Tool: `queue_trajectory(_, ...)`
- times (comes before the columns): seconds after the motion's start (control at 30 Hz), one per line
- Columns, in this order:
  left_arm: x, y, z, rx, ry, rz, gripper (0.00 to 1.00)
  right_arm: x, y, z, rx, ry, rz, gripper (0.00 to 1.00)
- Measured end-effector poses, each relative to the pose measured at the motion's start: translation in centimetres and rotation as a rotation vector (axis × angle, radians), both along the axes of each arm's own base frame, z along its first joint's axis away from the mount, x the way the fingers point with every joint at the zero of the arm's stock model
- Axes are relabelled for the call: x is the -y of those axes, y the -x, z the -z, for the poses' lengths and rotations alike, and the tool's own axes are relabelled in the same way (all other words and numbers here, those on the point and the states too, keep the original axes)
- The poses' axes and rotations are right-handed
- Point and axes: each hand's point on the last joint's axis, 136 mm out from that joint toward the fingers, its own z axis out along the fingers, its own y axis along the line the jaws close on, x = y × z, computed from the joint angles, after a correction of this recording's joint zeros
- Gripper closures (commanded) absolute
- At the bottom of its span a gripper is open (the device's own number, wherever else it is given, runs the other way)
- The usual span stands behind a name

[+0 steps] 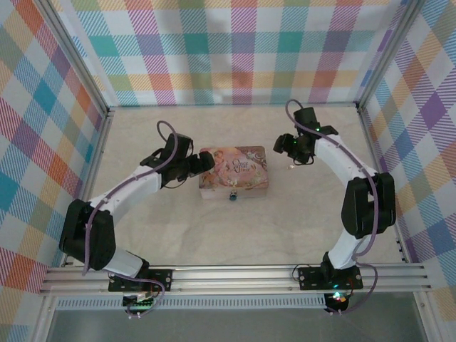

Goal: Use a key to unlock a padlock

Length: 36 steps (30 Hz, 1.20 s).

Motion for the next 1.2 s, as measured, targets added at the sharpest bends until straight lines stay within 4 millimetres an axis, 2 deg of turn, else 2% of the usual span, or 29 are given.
queue_trajectory(0.07, 0.0, 0.8, 0.2, -0.005, -0.002, 0.008, 0.14, 1.1, -0.1, 0.8, -0.031, -0.002, 0.035, 0.51)
queue_trajectory(0.3, 1.3, 3.4, 1.2, -0.044, 0.003, 0.054, 0.15, 3.1, 0.0, 4.0, -0.138, -0.022, 0.133, 0.53)
queue_trajectory(0.57, 3.0, 4.9, 0.5, -0.021, -0.005, 0.106, 0.15, 2.9, 0.3, 7.0, -0.230, -0.037, 0.176, 0.55)
queue_trajectory(0.77, 3.2, 5.0, 0.4, -0.016, -0.009, 0.102, 0.15, 2.8, 0.7, 9.2, -0.298, -0.051, 0.215, 0.57)
queue_trajectory(1.2, 3.2, 5.3, 0.9, -0.029, -0.011, 0.094, 0.16, 2.6, -0.7, 10.4, -0.328, -0.062, 0.272, 0.58)
